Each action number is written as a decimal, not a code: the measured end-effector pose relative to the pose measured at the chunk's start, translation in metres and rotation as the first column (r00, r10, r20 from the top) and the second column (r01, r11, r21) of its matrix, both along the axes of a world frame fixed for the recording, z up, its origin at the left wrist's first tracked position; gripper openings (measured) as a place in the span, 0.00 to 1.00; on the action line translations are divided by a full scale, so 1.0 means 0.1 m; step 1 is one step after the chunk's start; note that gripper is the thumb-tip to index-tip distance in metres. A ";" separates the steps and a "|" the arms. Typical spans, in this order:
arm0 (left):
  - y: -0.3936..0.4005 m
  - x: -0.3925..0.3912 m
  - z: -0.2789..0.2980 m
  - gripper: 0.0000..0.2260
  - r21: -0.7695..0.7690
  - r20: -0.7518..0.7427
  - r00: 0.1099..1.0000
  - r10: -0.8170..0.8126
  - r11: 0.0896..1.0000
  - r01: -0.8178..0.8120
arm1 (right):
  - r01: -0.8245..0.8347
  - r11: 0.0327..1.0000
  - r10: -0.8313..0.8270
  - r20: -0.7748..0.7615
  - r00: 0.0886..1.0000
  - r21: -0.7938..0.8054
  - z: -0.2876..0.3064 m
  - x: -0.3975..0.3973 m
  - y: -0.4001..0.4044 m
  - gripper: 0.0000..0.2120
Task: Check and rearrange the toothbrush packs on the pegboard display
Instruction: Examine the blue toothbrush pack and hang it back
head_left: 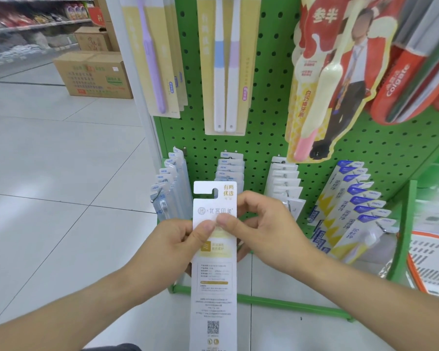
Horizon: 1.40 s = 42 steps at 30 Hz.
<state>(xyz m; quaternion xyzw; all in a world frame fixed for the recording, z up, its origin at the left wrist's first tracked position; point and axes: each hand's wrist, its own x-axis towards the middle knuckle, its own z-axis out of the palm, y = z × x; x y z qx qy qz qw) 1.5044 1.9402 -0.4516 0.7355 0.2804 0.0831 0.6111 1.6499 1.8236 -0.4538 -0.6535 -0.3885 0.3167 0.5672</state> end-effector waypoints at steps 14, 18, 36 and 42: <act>0.01 0.04 0.04 0.08 -0.084 0.101 0.986 0.130 0.989 -0.122 | -0.066 0.990 0.073 0.051 0.996 -0.121 0.04 -0.06 -0.02 0.07; 0.02 0.06 0.04 0.09 -0.115 0.139 0.966 0.219 0.972 -0.204 | -0.118 0.976 0.159 0.229 0.960 -0.183 0.02 -0.02 -0.02 0.10; 0.00 0.02 0.07 0.09 -0.159 0.222 0.917 0.332 0.940 -0.302 | -0.158 0.958 0.279 0.660 0.697 -0.238 -0.07 -0.11 -0.08 0.19; 0.04 -0.01 0.05 0.10 -0.161 0.199 0.911 0.362 0.929 -0.334 | -0.052 0.952 0.223 0.571 0.790 -0.301 -0.13 -0.05 -0.08 0.23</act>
